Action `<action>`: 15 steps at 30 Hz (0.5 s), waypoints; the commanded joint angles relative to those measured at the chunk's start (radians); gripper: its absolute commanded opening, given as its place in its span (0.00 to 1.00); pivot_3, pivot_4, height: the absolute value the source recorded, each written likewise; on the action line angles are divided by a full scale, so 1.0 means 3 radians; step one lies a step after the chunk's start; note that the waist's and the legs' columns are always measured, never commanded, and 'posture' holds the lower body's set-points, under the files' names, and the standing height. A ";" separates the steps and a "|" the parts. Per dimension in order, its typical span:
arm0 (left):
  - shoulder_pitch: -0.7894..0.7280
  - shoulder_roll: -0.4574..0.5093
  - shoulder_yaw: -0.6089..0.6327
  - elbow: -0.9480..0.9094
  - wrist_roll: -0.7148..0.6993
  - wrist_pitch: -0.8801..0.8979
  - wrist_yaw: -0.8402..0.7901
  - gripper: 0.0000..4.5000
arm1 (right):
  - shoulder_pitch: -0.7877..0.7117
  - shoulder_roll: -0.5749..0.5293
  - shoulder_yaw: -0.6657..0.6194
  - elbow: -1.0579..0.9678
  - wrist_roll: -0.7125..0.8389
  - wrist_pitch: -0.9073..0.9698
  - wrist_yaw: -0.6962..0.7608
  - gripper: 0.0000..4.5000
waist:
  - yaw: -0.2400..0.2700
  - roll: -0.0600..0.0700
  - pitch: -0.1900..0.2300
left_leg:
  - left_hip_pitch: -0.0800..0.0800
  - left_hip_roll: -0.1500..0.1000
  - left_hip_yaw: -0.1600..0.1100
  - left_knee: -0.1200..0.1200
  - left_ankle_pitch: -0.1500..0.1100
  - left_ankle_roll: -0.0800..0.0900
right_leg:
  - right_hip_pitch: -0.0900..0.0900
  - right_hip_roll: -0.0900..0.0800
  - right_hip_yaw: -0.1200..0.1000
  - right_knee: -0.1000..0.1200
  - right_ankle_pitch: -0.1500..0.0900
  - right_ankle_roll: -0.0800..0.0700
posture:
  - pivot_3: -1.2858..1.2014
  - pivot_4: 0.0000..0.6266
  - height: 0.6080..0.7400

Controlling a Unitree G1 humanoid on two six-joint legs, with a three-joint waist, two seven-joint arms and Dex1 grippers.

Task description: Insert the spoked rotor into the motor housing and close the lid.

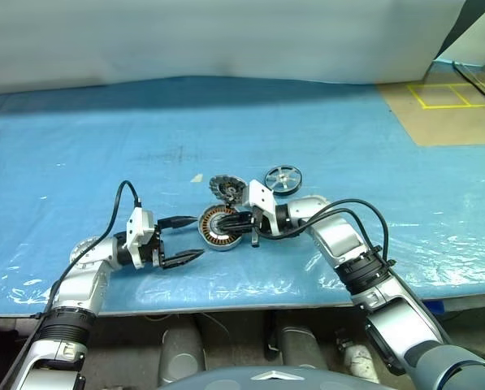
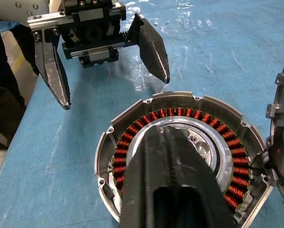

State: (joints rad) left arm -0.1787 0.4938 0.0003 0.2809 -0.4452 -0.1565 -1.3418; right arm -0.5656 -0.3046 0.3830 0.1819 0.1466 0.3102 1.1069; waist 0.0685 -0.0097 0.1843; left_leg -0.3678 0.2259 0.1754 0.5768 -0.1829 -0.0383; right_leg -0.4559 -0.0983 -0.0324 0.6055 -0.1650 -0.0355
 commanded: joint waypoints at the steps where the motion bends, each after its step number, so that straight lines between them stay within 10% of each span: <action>1: -0.0001 0.0019 0.0067 0.0019 -0.0009 -0.0059 -0.0021 0.89 | -0.0018 0.0019 -0.0051 -0.0068 0.0048 -0.0037 0.0002 0.01 | 0.0000 0.0000 0.0000 | 0.0000 0.0000 0.0000 0.0000 0.0000 -0.0001 | 0.0000 0.0001 0.0001 0.0000 -0.0001 0.0001 | 0.52 0.24 1.00; 15: -0.0019 0.0016 0.0063 0.0034 0.0012 -0.0060 -0.0020 0.89 | 0.0021 -0.0048 0.0052 -0.0015 -0.0158 -0.0046 -0.0084 0.01 | 0.0000 0.0000 0.0000 | 0.0005 0.0010 0.0000 0.0000 -0.0005 -0.0008 | -0.0003 0.0019 0.0011 0.0000 -0.0001 0.0001 | 0.52 0.24 1.00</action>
State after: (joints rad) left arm -0.1828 0.4937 0.0002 0.3014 -0.4369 -0.1571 -1.3439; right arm -0.5653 -0.3116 0.3881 0.1946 0.1118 0.3011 1.0804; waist 0.0684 -0.0097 0.1843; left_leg -0.3663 0.2290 0.1756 0.5768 -0.1843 -0.0408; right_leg -0.4567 -0.0925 -0.0291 0.6054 -0.1653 -0.0355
